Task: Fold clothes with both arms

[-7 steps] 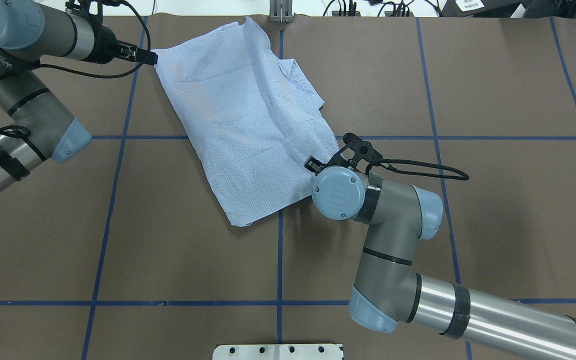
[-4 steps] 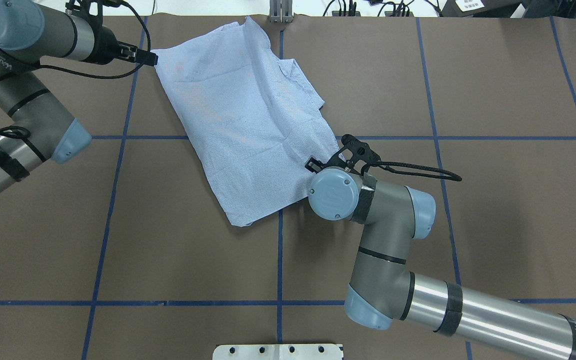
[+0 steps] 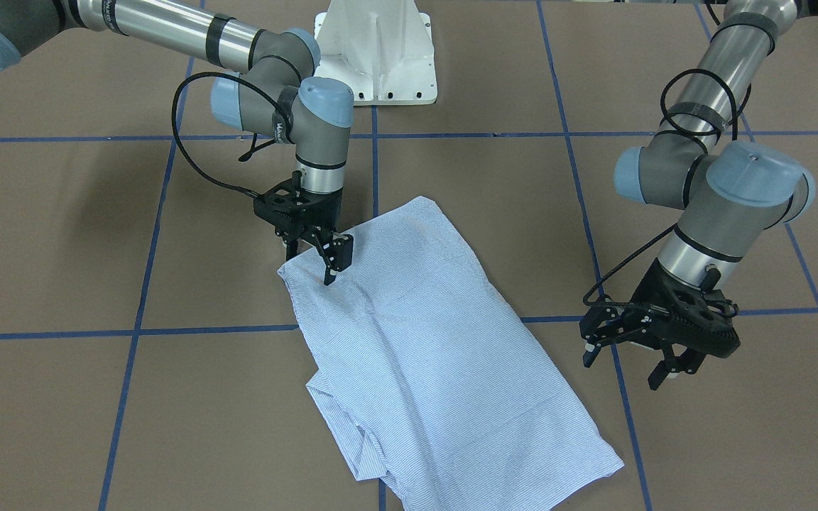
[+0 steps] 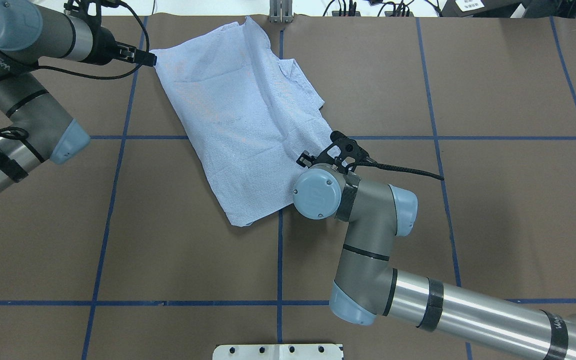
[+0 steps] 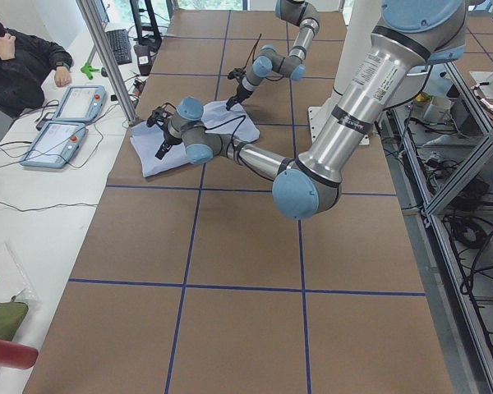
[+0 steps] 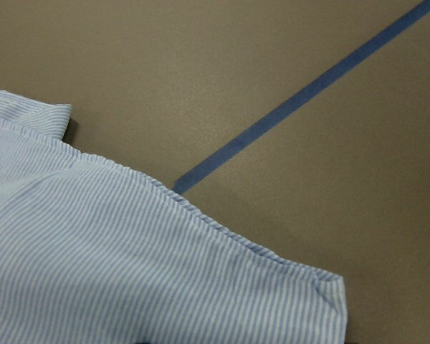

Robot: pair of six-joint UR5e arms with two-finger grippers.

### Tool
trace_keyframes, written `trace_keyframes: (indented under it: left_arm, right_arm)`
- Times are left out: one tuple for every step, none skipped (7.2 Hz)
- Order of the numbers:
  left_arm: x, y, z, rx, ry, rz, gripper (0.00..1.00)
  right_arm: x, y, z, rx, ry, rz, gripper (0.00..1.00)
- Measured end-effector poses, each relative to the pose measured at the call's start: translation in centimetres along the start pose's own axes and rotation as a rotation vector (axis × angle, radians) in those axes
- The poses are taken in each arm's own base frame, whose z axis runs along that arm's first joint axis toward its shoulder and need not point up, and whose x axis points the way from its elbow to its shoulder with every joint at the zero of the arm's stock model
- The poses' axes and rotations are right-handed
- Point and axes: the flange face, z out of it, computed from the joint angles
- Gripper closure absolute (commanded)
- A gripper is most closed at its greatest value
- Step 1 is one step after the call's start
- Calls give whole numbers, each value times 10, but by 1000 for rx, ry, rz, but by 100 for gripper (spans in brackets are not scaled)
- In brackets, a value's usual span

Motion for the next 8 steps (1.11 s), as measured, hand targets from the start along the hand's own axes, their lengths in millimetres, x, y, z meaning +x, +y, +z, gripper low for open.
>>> trace_keyframes:
  left_arm:
    - [0, 0, 0, 0, 0, 0, 0]
    - [0, 0, 0, -1, 0, 0, 0]
    - [0, 0, 0, -1, 0, 0, 0]
    - [0, 0, 0, -1, 0, 0, 0]
    - [1, 0, 0, -1, 1, 0, 0]
    - [1, 0, 0, 0, 1, 1, 0]
    - [1, 0, -1, 1, 3, 1, 0]
    - [4, -1, -3, 5, 8, 3, 0]
  right_arm:
    - [0, 2, 0, 3, 0, -3, 66]
    - [-1, 3, -1, 3, -3, -6, 100]
    - [-3, 3, -2, 1, -6, -8, 100]
    - [-5, 4, -5, 0, -11, -9, 100]
    - [-6, 4, -7, -2, -14, -9, 100]
    - [-7, 4, -8, -3, -16, -7, 100]
    - [-8, 4, -9, -4, -19, -6, 100]
    - [-11, 3, -14, -7, -29, -5, 100]
